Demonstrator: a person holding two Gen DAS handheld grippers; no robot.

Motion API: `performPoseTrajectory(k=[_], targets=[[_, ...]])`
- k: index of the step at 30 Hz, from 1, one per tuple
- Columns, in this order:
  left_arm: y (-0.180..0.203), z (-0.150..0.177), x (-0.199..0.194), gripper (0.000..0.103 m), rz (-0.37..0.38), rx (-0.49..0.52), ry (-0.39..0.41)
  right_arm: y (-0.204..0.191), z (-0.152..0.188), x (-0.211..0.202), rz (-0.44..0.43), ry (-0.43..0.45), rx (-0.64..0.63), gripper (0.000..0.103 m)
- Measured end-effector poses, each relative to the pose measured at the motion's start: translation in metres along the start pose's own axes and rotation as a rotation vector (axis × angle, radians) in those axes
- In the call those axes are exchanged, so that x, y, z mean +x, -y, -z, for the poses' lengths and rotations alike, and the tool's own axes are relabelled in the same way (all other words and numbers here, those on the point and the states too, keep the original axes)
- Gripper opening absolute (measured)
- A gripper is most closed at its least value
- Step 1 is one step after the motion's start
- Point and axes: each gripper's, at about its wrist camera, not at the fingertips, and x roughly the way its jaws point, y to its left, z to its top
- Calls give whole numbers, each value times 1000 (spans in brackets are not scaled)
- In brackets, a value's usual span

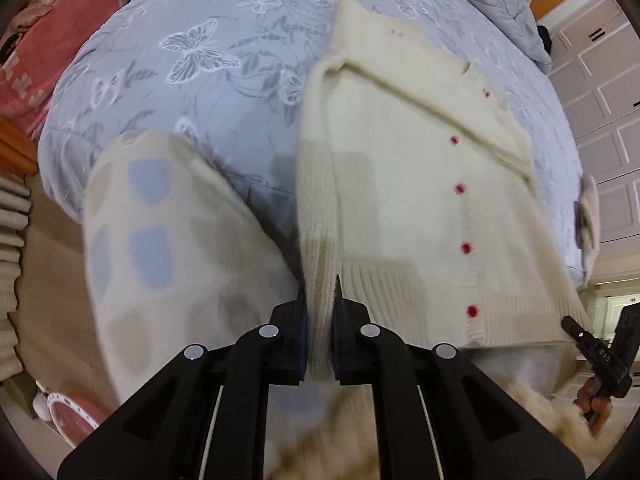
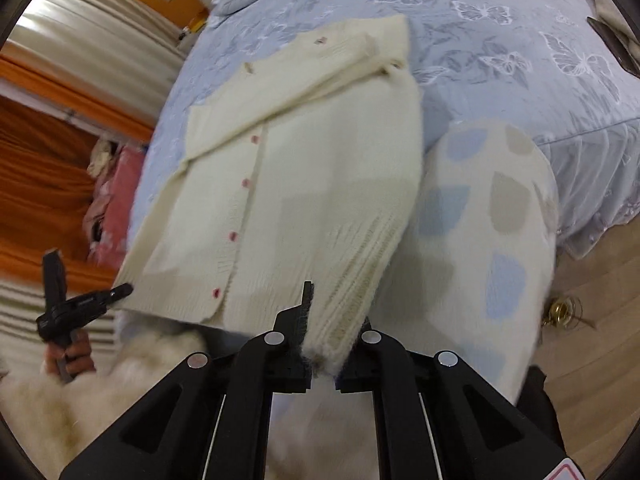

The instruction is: Fold small clothes

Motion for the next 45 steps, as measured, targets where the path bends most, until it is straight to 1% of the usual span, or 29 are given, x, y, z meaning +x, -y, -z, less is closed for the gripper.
performPoseTrajectory(k=[2, 4, 5, 6, 9, 10, 11, 12, 13, 14, 16, 17, 18, 19, 21, 23, 25, 26, 27, 28, 29, 30, 31, 32, 35, 38, 40, 44, 45], targets=[[3, -12, -13, 8, 23, -4, 23, -7, -17, -23, -49, 55, -1, 7], [15, -46, -26, 8, 54, 20, 90, -14, -57, -43, -114, 166, -5, 7], [23, -65, -29, 9, 55, 43, 132, -17, -70, -45, -132, 197, -2, 7], [34, -95, -30, 9, 39, 66, 190, -18, -103, -43, -173, 247, 4, 7], [62, -170, -19, 13, 13, 100, 319, -19, -174, -18, -179, 335, -15, 8], [72, -199, -5, 13, 13, 103, 340, -17, -194, -5, -172, 352, -13, 15], [77, -222, 11, 19, 5, 92, 352, -11, -221, 16, -169, 369, 16, 16], [80, -244, 32, 42, -30, 70, 357, -3, -243, 37, -144, 380, 44, 24], [82, -255, 46, 55, -61, 51, 355, 2, -254, 49, -119, 384, 59, 40], [79, -274, 72, 65, -109, 17, 354, 11, -269, 73, -45, 381, 92, 48], [72, -291, 106, 63, -169, -8, 314, 22, -276, 92, 48, 385, 135, 52], [66, -294, 114, 63, -194, -20, 291, 29, -276, 98, 57, 378, 144, 52], [59, -294, 121, 63, -189, -28, 273, 33, -274, 103, 60, 368, 149, 55], [54, -293, 122, 64, -166, -25, 270, 35, -269, 106, 61, 366, 148, 63], [47, -285, 126, 78, -136, -8, 268, 37, -260, 111, 101, 364, 120, 72], [46, -279, 135, 80, -135, 15, 247, 37, -258, 125, 157, 334, 69, 73], [47, -275, 148, 79, -144, 45, 217, 38, -260, 142, 186, 297, 44, 73], [49, -273, 153, 69, -151, 53, 217, 37, -261, 149, 198, 289, 36, 73], [51, -273, 158, 48, -153, 60, 215, 37, -263, 155, 203, 286, 29, 68], [51, -274, 162, 35, -154, 53, 203, 36, -265, 160, 202, 283, 23, 36], [49, -275, 164, 20, -149, 20, 190, 36, -268, 165, 191, 269, 18, 16], [46, -276, 161, 12, -130, -23, 198, 34, -270, 168, 189, 249, 14, 11], [45, -278, 155, 12, -103, -51, 213, 31, -271, 165, 176, 252, 14, 11], [45, -281, 143, 11, -74, -68, 237, 25, -271, 151, 142, 292, 8, 10], [58, -291, 110, 11, -36, -45, 310, 9, -275, 102, 62, 421, -7, 10], [69, -307, 93, 11, -57, -24, 362, 7, -288, 74, 44, 497, 10, 10], [72, -323, 103, 12, -92, -18, 343, 18, -299, 87, 97, 473, 30, 10], [70, -338, 172, 14, -213, -9, 189, 70, -308, 172, 221, 215, 145, 12], [68, -335, 184, 16, -244, -1, 170, 71, -306, 177, 226, 212, 146, 12]])
